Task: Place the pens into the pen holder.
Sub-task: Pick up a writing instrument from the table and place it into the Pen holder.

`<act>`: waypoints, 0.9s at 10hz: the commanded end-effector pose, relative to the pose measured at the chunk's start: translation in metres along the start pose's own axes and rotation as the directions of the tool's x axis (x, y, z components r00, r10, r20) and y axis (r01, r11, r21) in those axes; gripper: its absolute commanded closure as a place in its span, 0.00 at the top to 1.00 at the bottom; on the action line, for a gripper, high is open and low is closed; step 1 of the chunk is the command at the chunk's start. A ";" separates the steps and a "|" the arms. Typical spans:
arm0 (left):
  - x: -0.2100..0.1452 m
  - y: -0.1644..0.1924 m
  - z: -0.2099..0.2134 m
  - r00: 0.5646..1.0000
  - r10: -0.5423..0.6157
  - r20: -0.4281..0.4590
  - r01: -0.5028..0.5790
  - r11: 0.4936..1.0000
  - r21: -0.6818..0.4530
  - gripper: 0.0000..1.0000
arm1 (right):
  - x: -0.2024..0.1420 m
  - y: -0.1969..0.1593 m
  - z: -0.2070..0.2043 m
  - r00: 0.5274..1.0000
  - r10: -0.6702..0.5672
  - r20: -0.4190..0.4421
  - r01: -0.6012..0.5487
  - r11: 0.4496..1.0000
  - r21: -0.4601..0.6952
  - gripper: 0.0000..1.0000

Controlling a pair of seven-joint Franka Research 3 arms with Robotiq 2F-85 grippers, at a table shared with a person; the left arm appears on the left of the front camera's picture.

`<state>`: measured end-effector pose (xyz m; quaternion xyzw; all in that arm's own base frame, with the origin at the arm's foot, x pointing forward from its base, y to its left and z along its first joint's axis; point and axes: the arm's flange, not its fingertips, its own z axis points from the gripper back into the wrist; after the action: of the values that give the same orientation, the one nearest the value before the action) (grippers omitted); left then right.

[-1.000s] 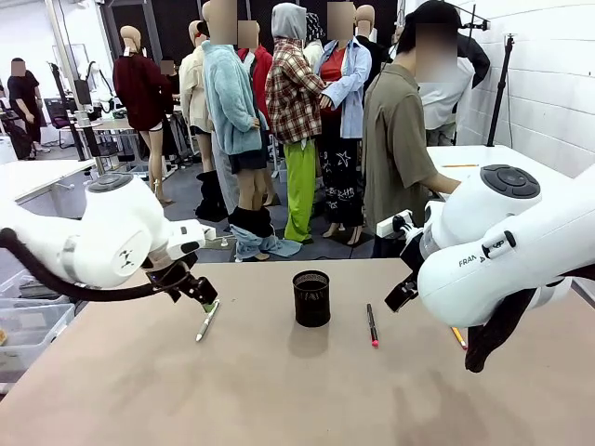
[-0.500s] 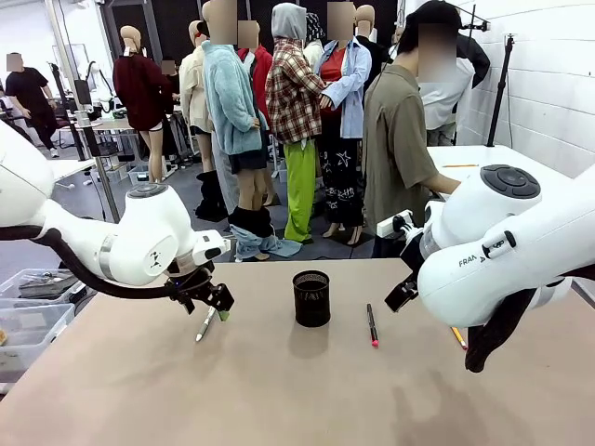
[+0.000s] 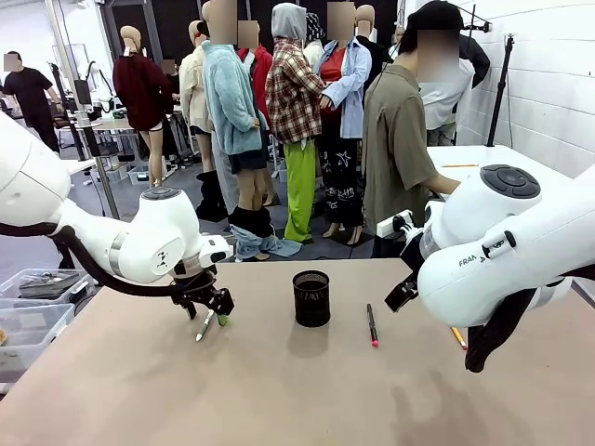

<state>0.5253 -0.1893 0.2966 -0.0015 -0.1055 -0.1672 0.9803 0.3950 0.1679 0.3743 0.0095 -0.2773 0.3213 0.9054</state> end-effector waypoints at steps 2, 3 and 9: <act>0.003 -0.002 -0.001 0.999 0.033 -0.024 -0.032 0.999 0.036 0.20 | 0.000 0.000 0.000 1.000 0.000 -0.001 0.000 1.000 0.001 1.00; 0.003 -0.003 -0.001 0.999 0.038 -0.032 -0.036 0.999 0.040 0.00 | 0.000 0.000 0.000 1.000 0.000 -0.001 0.000 1.000 0.001 1.00; 0.000 -0.002 -0.011 0.997 0.028 -0.079 -0.024 0.998 0.050 0.00 | 0.000 0.000 0.000 1.000 0.000 -0.001 0.000 1.000 0.001 1.00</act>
<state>0.5303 -0.1925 0.3066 0.0035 -0.0959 -0.1569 0.9829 0.3950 0.1679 0.3743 0.0095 -0.2773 0.3213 0.9054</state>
